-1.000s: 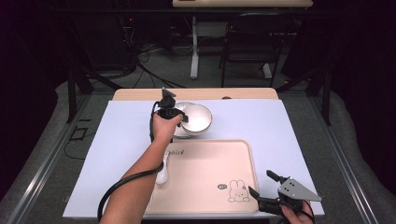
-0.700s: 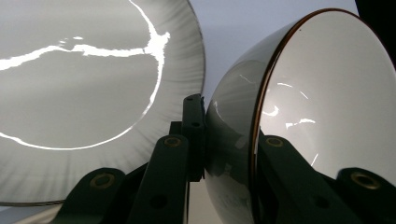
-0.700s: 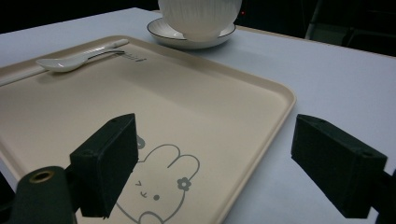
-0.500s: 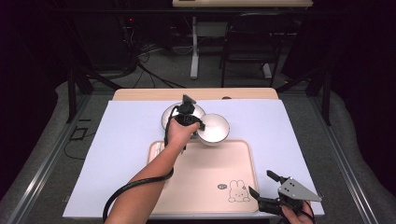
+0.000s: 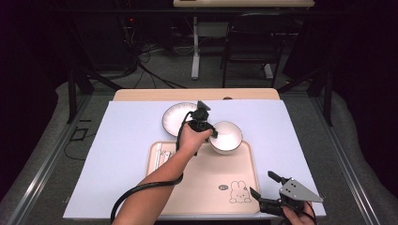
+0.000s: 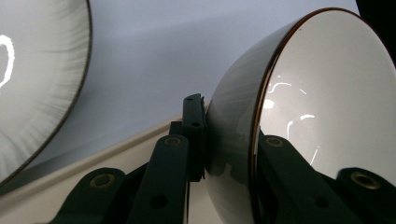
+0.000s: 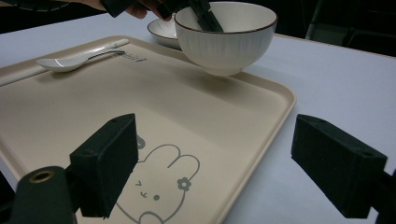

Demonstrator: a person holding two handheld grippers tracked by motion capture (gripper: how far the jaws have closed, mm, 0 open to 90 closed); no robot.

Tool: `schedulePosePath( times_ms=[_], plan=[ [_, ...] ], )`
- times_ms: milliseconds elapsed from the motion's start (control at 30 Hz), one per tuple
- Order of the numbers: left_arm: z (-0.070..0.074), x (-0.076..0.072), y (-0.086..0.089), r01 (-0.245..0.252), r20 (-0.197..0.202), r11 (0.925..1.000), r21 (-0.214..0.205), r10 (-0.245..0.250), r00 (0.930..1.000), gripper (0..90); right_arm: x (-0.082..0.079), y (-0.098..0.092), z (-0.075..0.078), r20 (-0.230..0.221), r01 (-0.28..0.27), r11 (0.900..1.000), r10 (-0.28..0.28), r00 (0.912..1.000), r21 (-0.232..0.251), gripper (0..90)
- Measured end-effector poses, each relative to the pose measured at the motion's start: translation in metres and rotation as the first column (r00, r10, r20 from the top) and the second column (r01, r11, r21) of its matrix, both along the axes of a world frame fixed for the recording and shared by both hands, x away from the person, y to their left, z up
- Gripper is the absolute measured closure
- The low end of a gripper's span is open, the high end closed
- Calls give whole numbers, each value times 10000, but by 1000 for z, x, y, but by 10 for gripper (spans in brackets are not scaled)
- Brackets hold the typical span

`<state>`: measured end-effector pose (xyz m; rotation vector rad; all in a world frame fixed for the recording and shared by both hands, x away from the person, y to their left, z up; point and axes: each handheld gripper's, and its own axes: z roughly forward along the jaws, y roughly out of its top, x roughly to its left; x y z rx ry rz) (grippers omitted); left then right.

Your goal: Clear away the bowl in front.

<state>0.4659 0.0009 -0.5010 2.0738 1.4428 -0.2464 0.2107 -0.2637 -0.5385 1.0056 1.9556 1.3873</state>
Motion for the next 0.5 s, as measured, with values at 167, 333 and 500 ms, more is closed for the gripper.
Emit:
schedulePosePath(
  times_ms=[167,333,500],
  plan=[
    [-4,-1,-7,72,-126,10000,-9,-73,9999,799,0,0,0,14,3,10000,-3,10000,-7,143],
    [-6,0,-14,100,-166,9999,-49,-101,9998,799,0,0,0,1,-11,10000,11,10000,6,143],
    [-10,0,-24,176,-223,9998,-90,-178,9996,799,0,0,0,15,-8,10000,8,10000,7,143]
  ],
)
